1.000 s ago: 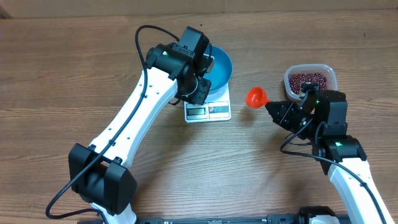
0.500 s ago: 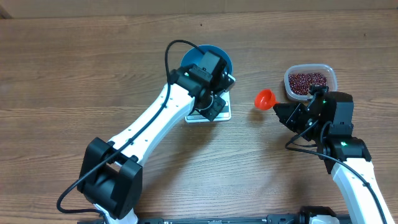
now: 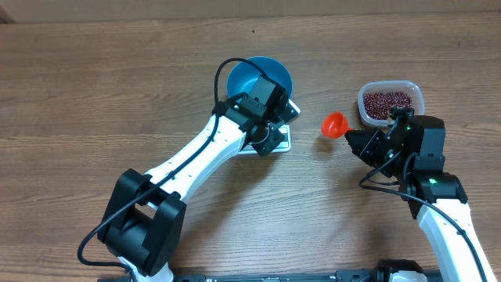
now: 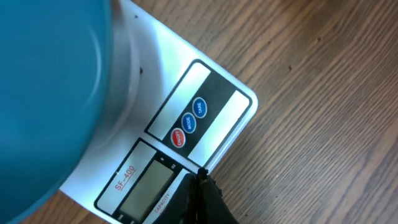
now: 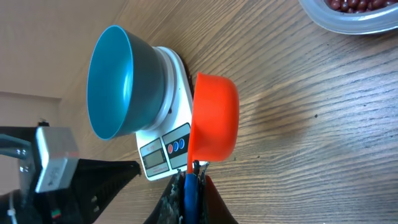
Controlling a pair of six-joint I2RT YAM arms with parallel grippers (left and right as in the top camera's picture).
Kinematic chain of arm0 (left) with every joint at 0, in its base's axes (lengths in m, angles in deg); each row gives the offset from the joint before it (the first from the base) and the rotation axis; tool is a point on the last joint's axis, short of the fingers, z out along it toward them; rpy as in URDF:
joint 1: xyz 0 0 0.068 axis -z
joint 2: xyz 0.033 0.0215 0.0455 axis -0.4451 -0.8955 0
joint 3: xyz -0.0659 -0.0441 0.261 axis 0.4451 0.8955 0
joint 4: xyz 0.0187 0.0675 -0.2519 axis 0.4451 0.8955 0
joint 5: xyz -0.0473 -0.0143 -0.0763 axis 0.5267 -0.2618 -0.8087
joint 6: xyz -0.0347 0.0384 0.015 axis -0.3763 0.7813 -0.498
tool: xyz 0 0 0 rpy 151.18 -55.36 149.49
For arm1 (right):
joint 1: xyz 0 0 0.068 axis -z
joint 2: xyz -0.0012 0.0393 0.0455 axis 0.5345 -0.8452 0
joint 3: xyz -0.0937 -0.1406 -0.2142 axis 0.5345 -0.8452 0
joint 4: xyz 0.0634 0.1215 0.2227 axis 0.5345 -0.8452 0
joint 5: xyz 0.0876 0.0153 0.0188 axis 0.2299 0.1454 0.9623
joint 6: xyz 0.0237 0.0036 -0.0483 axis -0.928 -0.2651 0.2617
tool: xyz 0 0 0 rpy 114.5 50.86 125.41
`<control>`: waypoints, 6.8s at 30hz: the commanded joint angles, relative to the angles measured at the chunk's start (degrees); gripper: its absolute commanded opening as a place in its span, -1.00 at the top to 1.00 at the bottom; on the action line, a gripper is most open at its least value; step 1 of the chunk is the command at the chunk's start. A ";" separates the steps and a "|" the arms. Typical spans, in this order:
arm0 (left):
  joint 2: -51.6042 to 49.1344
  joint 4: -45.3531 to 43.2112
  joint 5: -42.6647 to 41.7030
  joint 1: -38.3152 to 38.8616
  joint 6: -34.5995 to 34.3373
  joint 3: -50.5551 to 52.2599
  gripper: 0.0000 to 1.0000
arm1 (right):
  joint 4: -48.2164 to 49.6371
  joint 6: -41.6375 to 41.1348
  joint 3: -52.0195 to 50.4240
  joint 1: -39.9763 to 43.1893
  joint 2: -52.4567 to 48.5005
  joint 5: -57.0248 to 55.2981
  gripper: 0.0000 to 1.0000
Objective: Scoop item into bowl and weigh 150g on scale
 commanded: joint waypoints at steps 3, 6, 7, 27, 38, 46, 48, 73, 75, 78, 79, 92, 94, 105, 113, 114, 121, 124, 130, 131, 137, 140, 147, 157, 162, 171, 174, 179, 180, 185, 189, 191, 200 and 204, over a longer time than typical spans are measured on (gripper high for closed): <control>1.16 -2.40 0.28 0.07 4.26 1.49 0.91 | 0.15 0.48 1.95 0.17 0.85 -0.87 0.93; 1.01 -3.13 0.28 0.11 4.26 1.70 0.92 | 0.13 0.48 1.95 0.15 0.85 -0.85 0.93; 0.87 -3.15 0.31 0.11 4.26 1.70 0.92 | 0.13 0.48 1.95 0.15 0.85 -0.85 0.92; -7.98 -6.84 0.35 0.13 4.00 1.70 0.91 | 0.15 0.48 1.95 0.15 0.85 -1.11 0.93; -8.92 -9.16 6.32 0.09 0.00 1.70 0.92 | 0.11 0.46 1.92 0.15 0.79 -1.92 0.93; -8.96 -10.54 6.78 0.02 -2.05 1.70 0.92 | 0.11 0.48 1.92 0.15 0.79 -1.95 0.93; -8.96 -10.56 6.93 0.02 -2.05 1.73 0.91 | 0.11 0.48 1.92 0.15 0.79 -1.92 0.93; -8.96 -9.70 3.50 0.13 -4.39 2.45 0.92 | 0.13 0.46 1.92 0.15 0.79 -1.92 0.92; -8.96 -9.81 3.48 0.13 -4.42 2.47 0.91 | 0.13 0.46 1.92 0.15 0.79 -1.92 0.92; -8.96 -9.75 3.76 0.13 -4.39 2.47 0.91 | 0.13 0.46 1.92 0.15 0.79 -1.92 0.93; -8.96 -9.75 3.76 0.13 -4.39 2.47 0.91 | 0.13 0.46 1.92 0.15 0.79 -1.92 0.93; -11.52 -9.75 3.67 0.13 -4.66 2.47 0.92 | 0.13 0.46 1.92 0.15 0.79 -1.92 0.92; -12.39 -9.75 3.67 0.13 -4.63 2.47 0.92 | 0.13 0.46 1.92 0.15 0.79 -1.92 0.93; -12.72 -9.03 3.67 0.13 -4.66 2.47 0.91 | 0.13 0.46 1.92 0.15 0.79 -1.92 0.93; -12.72 -8.59 3.67 0.13 -4.66 2.47 0.92 | 0.13 0.46 1.92 0.15 0.79 -1.92 0.93; -12.72 -8.57 3.67 0.13 -4.68 2.47 0.92 | 0.13 0.46 1.92 0.15 0.79 -1.92 0.92; -12.72 -7.04 2.99 0.13 -5.14 2.47 0.92 | 0.13 0.46 1.92 0.15 0.79 -1.92 0.92; -12.72 -6.36 2.99 0.15 -5.49 2.47 0.91 | 0.13 0.46 1.92 0.15 0.79 -1.92 0.92; -12.63 -5.86 3.10 0.28 -5.46 1.75 0.92 | 0.15 0.46 1.92 0.15 0.79 -1.95 0.93; -12.52 -5.44 3.19 0.28 -5.49 1.38 0.91 | 0.15 0.46 1.92 0.15 0.79 -1.97 0.93; -11.21 -1.40 3.50 0.28 -5.46 -1.81 0.92 | 0.15 0.46 1.92 0.15 0.79 -2.36 0.92; -11.13 0.85 3.50 0.28 -5.49 -4.07 0.92 | 0.15 0.46 1.92 0.15 0.79 -2.34 0.93; -11.13 8.57 3.43 0.31 -5.49 -10.93 0.91 | 0.17 0.46 1.92 0.15 0.79 -2.78 0.92; -8.72 17.11 1.70 0.55 -5.40 -18.23 0.92 | 0.17 0.46 1.92 0.15 0.79 -2.78 0.92; -3.37 16.83 0.63 0.55 -5.42 -18.23 0.91 | 0.15 0.44 1.92 0.15 0.79 -2.75 0.92; 4.76 18.01 0.02 0.39 -5.44 -18.21 0.91 | -0.11 0.46 1.92 0.15 0.79 -2.78 0.92; 6.51 19.37 0.02 0.37 -5.44 -18.18 0.91 | -0.11 0.46 1.92 0.15 0.79 -2.78 0.92; 8.50 22.23 0.04 0.26 -5.42 -18.05 0.91 | -0.11 0.48 1.92 0.15 0.79 -2.78 0.93; 8.90 22.43 0.02 0.09 -5.44 -17.86 0.91 | -0.11 0.48 1.92 0.15 0.79 -2.78 0.92; 9.88 22.45 0.04 -0.87 -5.64 -16.50 0.91 | -0.11 0.48 1.92 0.15 0.79 -2.78 0.93; 9.86 22.40 0.04 -1.16 -6.36 -15.91 0.91 | -0.50 0.46 1.92 0.15 0.79 -2.80 0.93; 9.86 22.23 0.04 -1.16 -6.38 -15.91 0.91 | -0.46 0.48 1.92 0.15 0.79 -3.06 0.92; 9.84 16.33 0.09 -1.11 -6.29 -12.31 0.91 | 0.26 0.50 1.92 0.15 0.79 -10.05 0.93; 9.81 14.75 -0.02 -1.11 -6.34 -9.92 0.91 | 1.57 0.48 1.92 0.15 0.79 -10.25 0.92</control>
